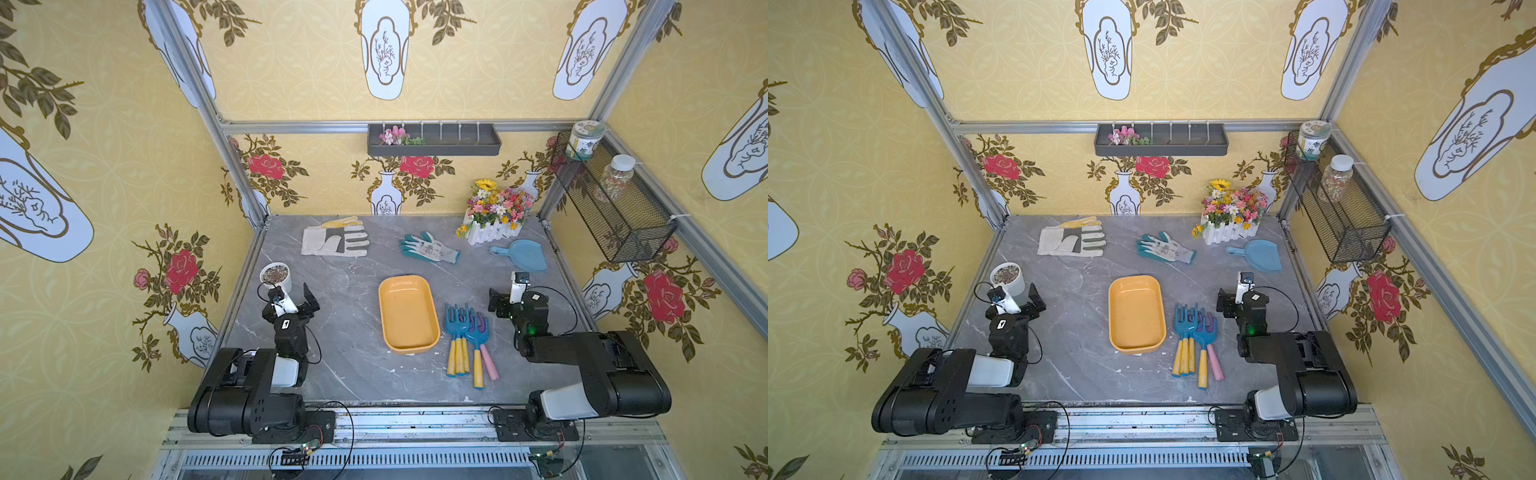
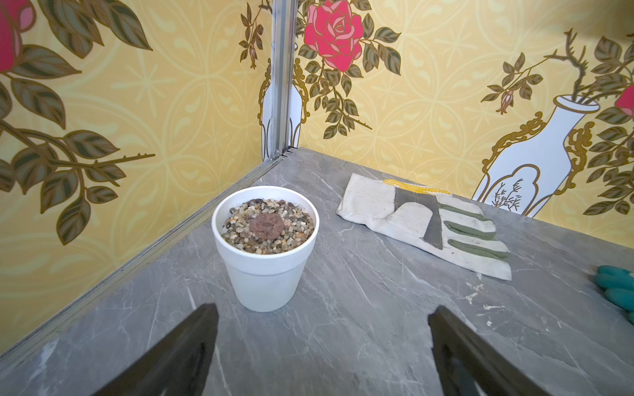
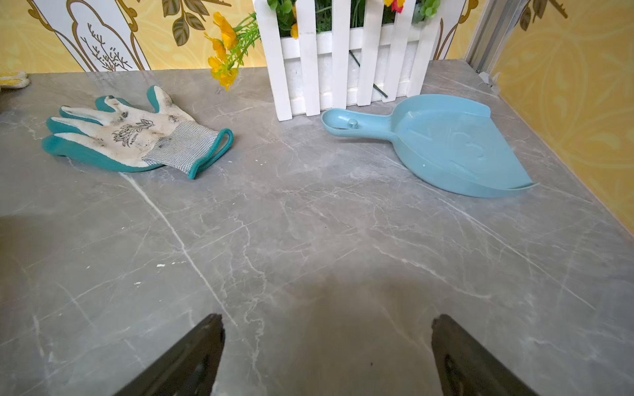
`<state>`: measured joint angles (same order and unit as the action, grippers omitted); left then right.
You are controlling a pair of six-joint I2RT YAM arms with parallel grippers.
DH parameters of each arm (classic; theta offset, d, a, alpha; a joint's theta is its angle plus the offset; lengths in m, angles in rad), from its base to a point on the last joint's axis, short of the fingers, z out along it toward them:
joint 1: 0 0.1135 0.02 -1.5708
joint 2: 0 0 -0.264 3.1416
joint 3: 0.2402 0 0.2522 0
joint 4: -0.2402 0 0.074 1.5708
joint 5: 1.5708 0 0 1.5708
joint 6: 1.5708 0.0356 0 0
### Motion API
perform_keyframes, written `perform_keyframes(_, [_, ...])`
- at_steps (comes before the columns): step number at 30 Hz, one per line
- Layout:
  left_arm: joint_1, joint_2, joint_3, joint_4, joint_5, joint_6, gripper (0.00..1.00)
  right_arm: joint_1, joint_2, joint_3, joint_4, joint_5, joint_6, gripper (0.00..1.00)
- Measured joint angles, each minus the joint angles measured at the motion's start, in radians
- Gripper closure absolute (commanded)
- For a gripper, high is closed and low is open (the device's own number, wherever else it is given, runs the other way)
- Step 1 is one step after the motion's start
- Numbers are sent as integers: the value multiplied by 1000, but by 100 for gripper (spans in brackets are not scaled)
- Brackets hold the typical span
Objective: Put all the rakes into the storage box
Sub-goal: Pick up the rake at the center of the board.
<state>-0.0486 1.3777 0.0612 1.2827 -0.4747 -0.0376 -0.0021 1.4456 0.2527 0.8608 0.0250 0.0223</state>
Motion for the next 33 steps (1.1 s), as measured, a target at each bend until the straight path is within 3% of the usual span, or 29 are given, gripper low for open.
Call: perform_keyframes(33, [0, 0, 0, 0, 0, 0, 0, -25, -5, -1, 0, -25, 3, 3])
